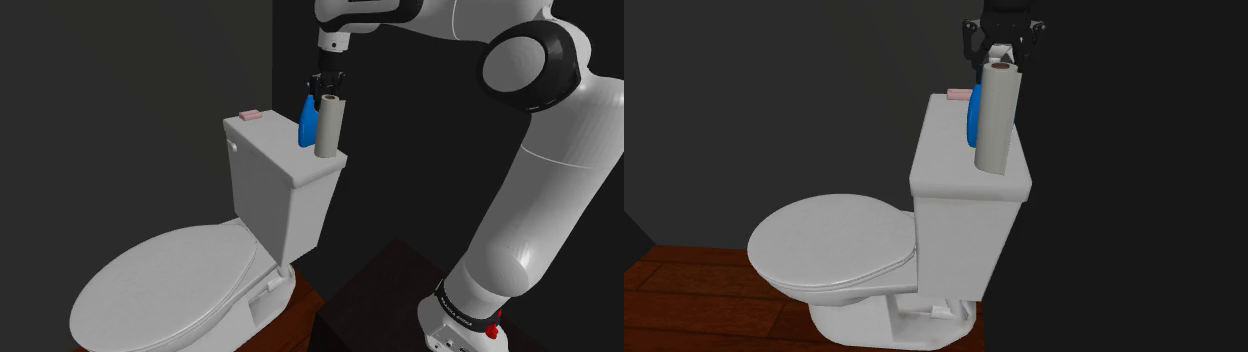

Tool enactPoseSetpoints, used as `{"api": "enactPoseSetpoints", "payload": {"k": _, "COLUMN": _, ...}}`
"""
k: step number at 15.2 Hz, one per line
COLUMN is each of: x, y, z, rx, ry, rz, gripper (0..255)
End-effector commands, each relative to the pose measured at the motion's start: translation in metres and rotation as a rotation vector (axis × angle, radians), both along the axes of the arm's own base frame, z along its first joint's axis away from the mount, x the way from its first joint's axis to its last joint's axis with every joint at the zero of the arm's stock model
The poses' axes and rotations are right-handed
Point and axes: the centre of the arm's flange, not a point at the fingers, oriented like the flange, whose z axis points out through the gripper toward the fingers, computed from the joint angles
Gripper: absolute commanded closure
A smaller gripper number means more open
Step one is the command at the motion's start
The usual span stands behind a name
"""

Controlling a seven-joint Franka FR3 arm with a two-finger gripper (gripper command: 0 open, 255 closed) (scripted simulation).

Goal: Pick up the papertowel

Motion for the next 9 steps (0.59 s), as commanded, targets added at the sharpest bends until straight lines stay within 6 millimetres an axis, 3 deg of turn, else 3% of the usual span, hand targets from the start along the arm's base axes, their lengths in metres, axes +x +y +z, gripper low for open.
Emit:
{"api": "enactPoseSetpoints", "payload": {"k": 1, "x": -0.0001, "y": 0.0001, "z": -0.0008, "rx": 0.000, "ry": 0.001, "rz": 0.000, "gripper": 255}}
{"api": "enactPoseSetpoints", "payload": {"k": 9, "x": 0.0009, "y": -0.0004, "z": 0.0032, "rx": 0.000, "ry": 0.001, "rz": 0.000, "gripper": 255}}
